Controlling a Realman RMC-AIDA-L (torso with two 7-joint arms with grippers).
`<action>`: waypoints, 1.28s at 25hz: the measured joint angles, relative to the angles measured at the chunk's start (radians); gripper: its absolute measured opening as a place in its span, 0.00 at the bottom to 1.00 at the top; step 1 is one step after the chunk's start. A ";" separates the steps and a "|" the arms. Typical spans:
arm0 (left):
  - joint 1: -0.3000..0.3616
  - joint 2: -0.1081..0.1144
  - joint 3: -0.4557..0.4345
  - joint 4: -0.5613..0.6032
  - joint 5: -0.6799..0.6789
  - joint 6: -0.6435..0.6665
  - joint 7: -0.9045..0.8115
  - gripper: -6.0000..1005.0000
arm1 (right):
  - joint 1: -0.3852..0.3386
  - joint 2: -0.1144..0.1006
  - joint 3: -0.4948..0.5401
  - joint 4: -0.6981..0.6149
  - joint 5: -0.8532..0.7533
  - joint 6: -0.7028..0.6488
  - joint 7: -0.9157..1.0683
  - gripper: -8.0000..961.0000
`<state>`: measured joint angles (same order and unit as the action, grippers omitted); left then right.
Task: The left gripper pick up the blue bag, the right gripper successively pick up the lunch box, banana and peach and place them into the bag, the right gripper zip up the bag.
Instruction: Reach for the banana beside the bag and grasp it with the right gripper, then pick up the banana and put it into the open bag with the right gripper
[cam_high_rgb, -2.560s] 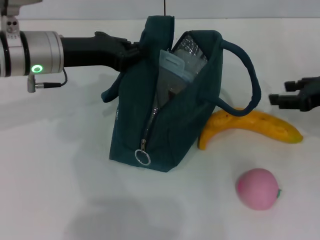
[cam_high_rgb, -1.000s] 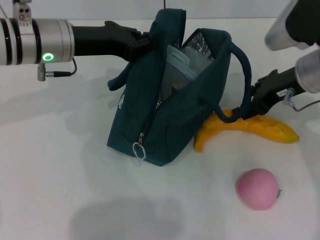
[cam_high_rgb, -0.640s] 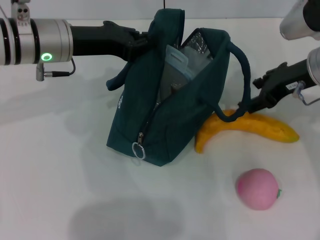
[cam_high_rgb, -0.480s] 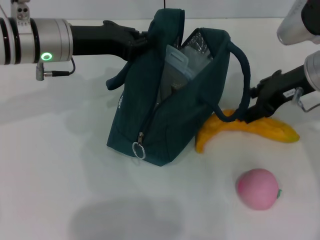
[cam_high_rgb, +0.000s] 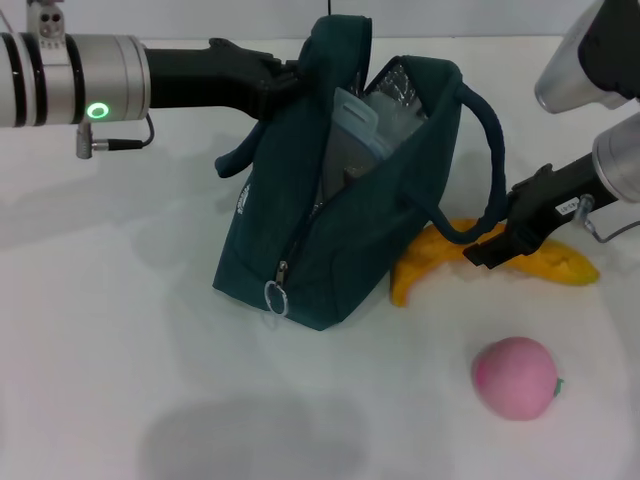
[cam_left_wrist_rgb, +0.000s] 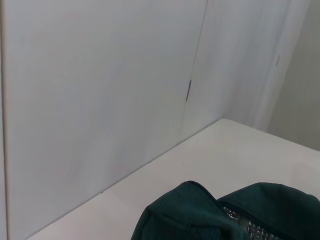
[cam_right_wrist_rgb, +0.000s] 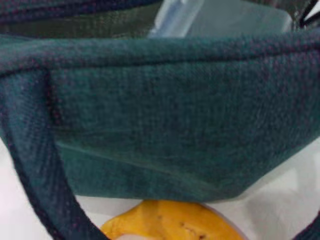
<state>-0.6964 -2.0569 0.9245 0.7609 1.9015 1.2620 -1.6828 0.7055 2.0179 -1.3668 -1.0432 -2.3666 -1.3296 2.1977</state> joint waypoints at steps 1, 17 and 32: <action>-0.001 -0.001 0.000 0.000 0.000 0.000 0.000 0.12 | 0.005 0.000 -0.003 0.016 0.000 0.009 0.000 0.79; 0.000 -0.006 0.002 -0.002 0.001 -0.009 0.015 0.12 | 0.051 0.002 -0.033 0.127 -0.008 0.071 -0.001 0.73; 0.013 -0.008 -0.004 -0.001 -0.011 -0.009 0.042 0.12 | -0.141 -0.003 0.256 -0.033 0.034 0.082 0.004 0.47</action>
<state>-0.6837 -2.0646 0.9210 0.7603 1.8902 1.2533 -1.6408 0.5649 2.0148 -1.1108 -1.0762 -2.3328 -1.2479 2.2019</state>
